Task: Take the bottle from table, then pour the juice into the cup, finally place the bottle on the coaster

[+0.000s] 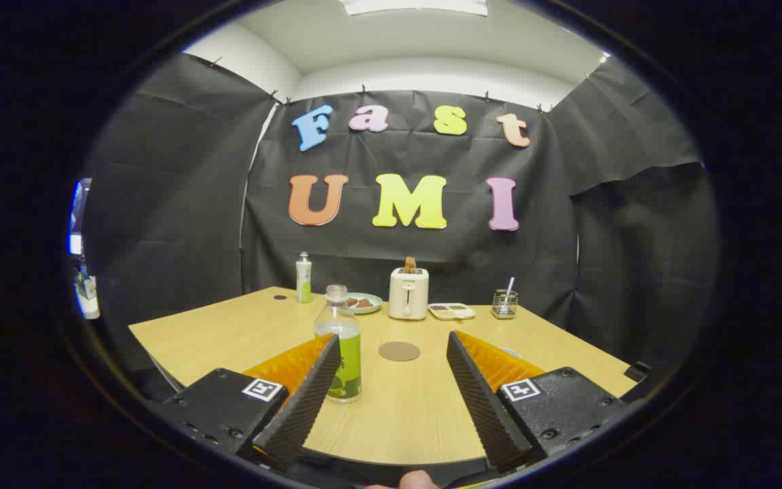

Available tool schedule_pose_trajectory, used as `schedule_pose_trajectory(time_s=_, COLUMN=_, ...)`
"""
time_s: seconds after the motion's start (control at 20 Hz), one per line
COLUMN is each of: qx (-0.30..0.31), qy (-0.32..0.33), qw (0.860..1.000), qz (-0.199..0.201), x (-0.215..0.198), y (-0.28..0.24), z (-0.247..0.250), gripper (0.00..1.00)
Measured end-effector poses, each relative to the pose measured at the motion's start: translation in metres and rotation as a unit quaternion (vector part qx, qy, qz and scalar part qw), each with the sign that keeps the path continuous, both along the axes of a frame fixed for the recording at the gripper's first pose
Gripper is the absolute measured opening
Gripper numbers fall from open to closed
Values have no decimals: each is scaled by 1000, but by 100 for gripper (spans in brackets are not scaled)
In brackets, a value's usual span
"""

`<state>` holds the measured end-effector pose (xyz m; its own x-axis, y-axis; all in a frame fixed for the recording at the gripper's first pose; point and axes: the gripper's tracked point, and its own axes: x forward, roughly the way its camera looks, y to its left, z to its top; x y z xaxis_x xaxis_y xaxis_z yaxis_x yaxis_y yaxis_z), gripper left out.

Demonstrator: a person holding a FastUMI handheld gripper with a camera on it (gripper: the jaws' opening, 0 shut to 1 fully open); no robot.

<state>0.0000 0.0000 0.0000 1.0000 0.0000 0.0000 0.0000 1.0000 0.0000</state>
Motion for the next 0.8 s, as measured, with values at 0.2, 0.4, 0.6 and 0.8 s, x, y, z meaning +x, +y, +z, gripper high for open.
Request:
schedule_pose_trajectory(time_s=0.2, qx=4, qy=-3, qw=1000, qz=1, x=3, y=5, z=-2, gripper=100)
schedule_pose_trajectory(time_s=0.4, qx=5, qy=-6, qw=1000, qz=-2, x=5, y=4, z=-1, gripper=100)
schedule_pose_trajectory(time_s=0.6, qx=4, qy=-7, qw=1000, qz=-4, x=5, y=4, z=-2, gripper=100)
schedule_pose_trajectory(time_s=0.8, qx=9, qy=-4, qw=1000, qz=-6, x=7, y=3, z=-4, gripper=100)
